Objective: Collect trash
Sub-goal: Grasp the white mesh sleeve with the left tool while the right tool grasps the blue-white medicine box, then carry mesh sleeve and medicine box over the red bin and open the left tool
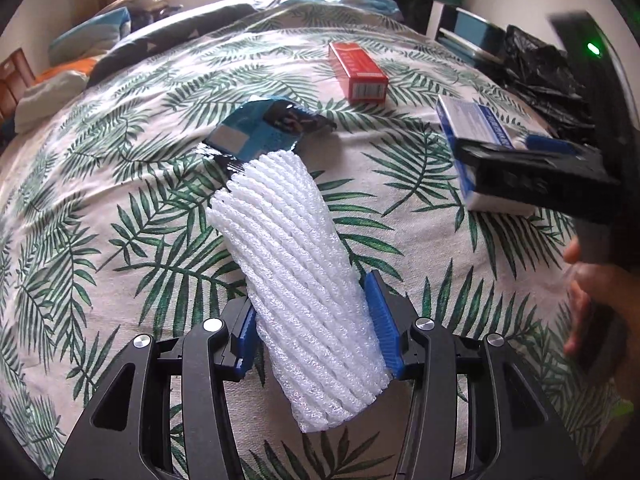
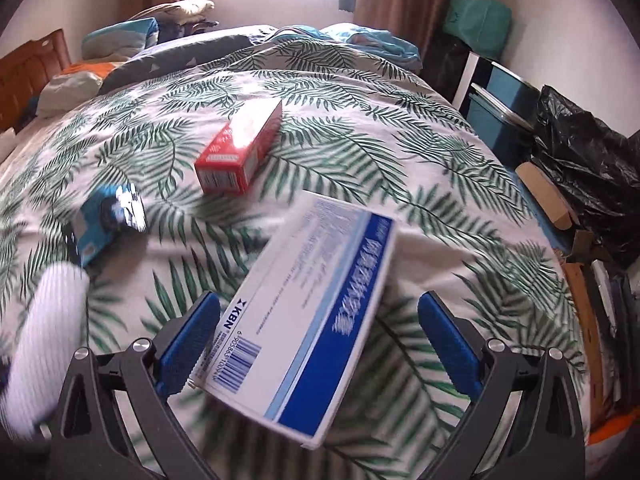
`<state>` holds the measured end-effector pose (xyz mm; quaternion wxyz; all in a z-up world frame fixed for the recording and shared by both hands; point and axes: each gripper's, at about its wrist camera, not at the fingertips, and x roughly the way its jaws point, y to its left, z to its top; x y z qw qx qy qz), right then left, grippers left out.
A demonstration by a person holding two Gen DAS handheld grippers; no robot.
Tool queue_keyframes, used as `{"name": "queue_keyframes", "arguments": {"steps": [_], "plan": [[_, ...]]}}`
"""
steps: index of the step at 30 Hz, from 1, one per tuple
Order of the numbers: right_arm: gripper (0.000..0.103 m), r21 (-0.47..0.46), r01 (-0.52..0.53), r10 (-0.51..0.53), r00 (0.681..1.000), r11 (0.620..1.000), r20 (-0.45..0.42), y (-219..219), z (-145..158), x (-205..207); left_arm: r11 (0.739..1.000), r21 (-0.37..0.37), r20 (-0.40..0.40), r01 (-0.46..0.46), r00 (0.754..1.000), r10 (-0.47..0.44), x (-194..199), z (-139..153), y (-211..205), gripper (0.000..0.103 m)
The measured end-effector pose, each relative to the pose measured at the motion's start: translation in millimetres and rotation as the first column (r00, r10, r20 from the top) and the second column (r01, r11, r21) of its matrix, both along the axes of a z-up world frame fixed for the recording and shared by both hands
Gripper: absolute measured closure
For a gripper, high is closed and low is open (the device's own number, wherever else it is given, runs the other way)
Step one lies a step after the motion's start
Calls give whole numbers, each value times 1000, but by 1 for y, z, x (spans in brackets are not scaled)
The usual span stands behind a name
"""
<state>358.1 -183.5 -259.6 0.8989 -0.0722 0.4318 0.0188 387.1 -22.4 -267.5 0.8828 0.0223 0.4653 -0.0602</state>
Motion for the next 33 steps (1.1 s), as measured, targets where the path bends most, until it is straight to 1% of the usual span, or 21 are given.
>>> {"name": "queue_keyframes", "arguments": {"steps": [4, 5, 6, 8, 9, 11, 13, 14, 15, 16, 17, 18, 20, 21, 24, 28, 33], "plan": [[5, -9, -12, 12, 1000, 1000, -12, -16, 4, -7, 1000, -6, -3, 1, 1000, -1, 2, 1, 2, 52], [5, -11, -12, 11, 1000, 1000, -13, -16, 5, -7, 1000, -10, -4, -2, 1000, 2, 2, 1, 2, 48], [5, -11, -10, 10, 1000, 1000, -12, -15, 6, -6, 1000, -18, -5, -8, 1000, 8, 3, 2, 3, 37], [5, -19, -21, 21, 1000, 1000, -13, -7, 6, -5, 999, -42, 2, -18, 1000, 18, 5, 4, 6, 27], [5, -33, -27, 26, 1000, 999, -11, -2, 6, -3, 999, -41, 4, -27, 1000, 27, 6, 4, 6, 23], [5, -54, -33, 32, 999, 998, -12, 6, 2, 1, 998, -58, -4, -39, 999, 39, 8, 3, 8, 21], [5, -66, -30, 28, 999, 997, -21, 11, -3, 6, 995, -71, -17, -66, 998, 65, 13, 0, 12, 21], [7, -64, -30, 28, 999, 997, -31, 12, -6, 8, 994, -80, -23, -78, 997, 77, 15, -1, 14, 23], [9, -64, -35, 32, 999, 997, -41, 13, -8, 9, 992, -91, -28, -92, 996, 89, 17, -2, 17, 31], [19, -69, -35, 31, 998, 997, -47, 13, -10, 10, 991, -89, -28, -103, 994, 101, 18, -2, 18, 37], [30, -68, -32, 29, 999, 997, -42, 12, -9, 10, 991, -78, -25, -109, 994, 107, 19, -2, 18, 49], [30, -49, -41, 39, 998, 998, -39, 11, -8, 8, 992, -70, -24, -106, 994, 105, 20, -1, 18, 61], [31, -30, -68, 67, 997, 997, -40, 9, -7, 6, 993, -71, -26, -92, 996, 91, 21, 0, 18, 73], [31, -30, -82, 81, 996, 996, -37, 9, -7, 4, 994, -66, -27, -84, 996, 82, 21, 0, 16, 75], [31, -20, -111, 111, 994, 994, -26, 8, -3, -6, 996, -64, -14, -68, 998, 68, 16, 3, 14, 78], [31, -11, -149, 149, 989, 989, -10, 8, 6, -24, 996, -75, -3, -48, 999, 48, 6, 6, 12, 79], [31, 29, -193, 193, 981, 981, -1, 8, 18, -58, 995, -96, 8, -29, 1000, 30, -16, 14, 12, 79]]}}
